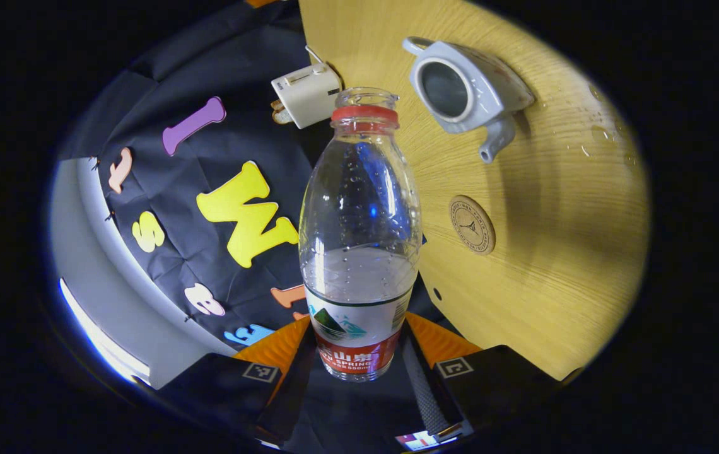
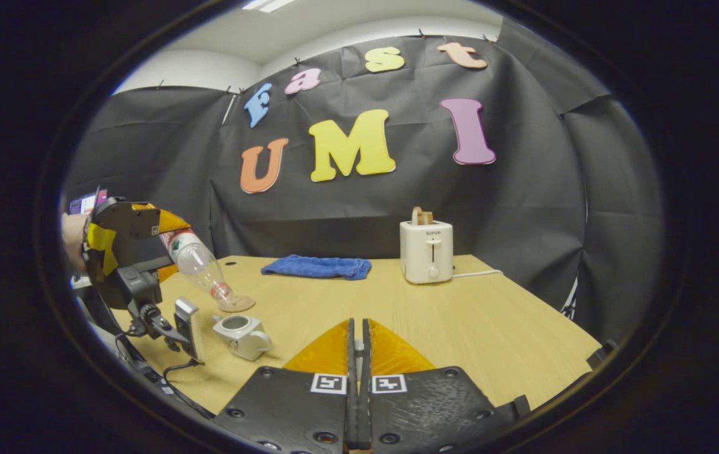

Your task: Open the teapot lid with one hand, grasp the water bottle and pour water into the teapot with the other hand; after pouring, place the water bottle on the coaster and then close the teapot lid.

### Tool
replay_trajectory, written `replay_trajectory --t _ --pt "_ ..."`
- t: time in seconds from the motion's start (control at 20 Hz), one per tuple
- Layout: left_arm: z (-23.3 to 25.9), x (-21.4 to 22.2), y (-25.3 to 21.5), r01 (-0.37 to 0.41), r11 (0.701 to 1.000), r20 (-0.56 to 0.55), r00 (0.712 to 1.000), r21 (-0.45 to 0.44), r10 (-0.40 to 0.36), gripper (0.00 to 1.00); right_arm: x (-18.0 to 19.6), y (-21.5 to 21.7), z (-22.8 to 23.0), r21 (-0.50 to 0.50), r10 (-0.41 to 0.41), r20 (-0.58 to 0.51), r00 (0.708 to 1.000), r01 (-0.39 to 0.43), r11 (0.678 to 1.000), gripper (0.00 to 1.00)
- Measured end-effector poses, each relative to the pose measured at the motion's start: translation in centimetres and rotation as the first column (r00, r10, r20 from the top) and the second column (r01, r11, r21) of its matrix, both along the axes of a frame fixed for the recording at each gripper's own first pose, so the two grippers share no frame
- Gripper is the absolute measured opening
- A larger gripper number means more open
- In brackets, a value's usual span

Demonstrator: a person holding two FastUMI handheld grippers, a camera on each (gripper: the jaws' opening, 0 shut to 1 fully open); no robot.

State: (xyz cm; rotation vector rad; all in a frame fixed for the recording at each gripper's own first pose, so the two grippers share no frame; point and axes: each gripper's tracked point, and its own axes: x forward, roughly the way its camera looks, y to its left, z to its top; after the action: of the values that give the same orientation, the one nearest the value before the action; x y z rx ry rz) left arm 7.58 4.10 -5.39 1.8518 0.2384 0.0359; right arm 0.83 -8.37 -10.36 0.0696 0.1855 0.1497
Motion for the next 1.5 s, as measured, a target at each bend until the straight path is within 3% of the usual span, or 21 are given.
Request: replay_trajectory --t 0.15,0.25,0.3,0.5,0.6,0.8,0.9,1.15,1.3,1.4,1.5 --pt "-1.2 -0.3 0.9 -0.023 0.984 -0.001 1.0 -0.174 0.023 0.75 0.0 0.2 0.5 0.001 -0.001 0.007 1.0 0.001 1.0 0.0" --pt "-2.7 -0.3 1.4 -0.051 0.927 -0.014 0.999 -0.373 0.049 0.75 0.0 0.4 0.9 0.001 0.004 0.014 1.0 -0.004 1.0 0.0" --pt "-3.9 -0.5 1.8 -0.088 0.873 -0.046 0.996 -0.479 0.075 0.75 0.0 0.7 0.8 0.0 0.009 0.016 1.0 -0.009 1.0 0.0" --pt "-5.3 -1.8 1.5 -0.142 0.606 -0.087 0.989 -0.783 0.119 0.76 0.0 1.6 1.1 -0.011 0.028 0.014 1.0 -0.028 1.0 0.0" --pt "-6.1 -2.4 0.1 -0.155 0.421 -0.127 0.987 -0.894 0.095 0.76 -0.1 2.1 1.3 -0.009 0.032 0.016 0.999 -0.032 0.999 0.0" --pt "-7.2 -4.2 -3.0 -0.185 0.061 -0.184 0.982 -0.981 0.029 0.76 -0.1 2.6 1.4 -0.015 0.036 0.014 0.999 -0.036 0.999 0.01" --pt "-6.6 -4.7 -4.4 -0.159 -0.069 -0.159 0.987 -0.985 -0.006 0.76 -0.1 2.9 1.5 -0.02 0.041 0.017 0.999 -0.041 0.999 0.01" --pt "-3.5 -2.4 -3.3 -0.044 -0.247 -0.051 0.998 -0.968 0.022 0.77 -0.2 3.3 1.9 -0.022 0.043 0.029 0.999 -0.042 0.999 0.01" --pt "-2.7 0.4 -2.6 -0.05 -0.364 -0.058 0.998 -0.93 0.012 0.77 -0.2 3.8 1.6 -0.026 0.051 0.018 0.999 -0.05 0.998 0.02" --pt "-2.8 2.4 -1.9 -0.062 -0.401 -0.076 0.997 -0.914 0.02 0.77 -0.4 3.7 1.4 -0.027 0.05 0.019 0.999 -0.049 0.998 0.0" --pt "-3.0 4.8 -1.3 -0.054 -0.39 -0.069 0.997 -0.919 0.025 0.77 -0.3 3.8 1.2 -0.028 0.049 0.014 0.999 -0.049 0.998 0.01"
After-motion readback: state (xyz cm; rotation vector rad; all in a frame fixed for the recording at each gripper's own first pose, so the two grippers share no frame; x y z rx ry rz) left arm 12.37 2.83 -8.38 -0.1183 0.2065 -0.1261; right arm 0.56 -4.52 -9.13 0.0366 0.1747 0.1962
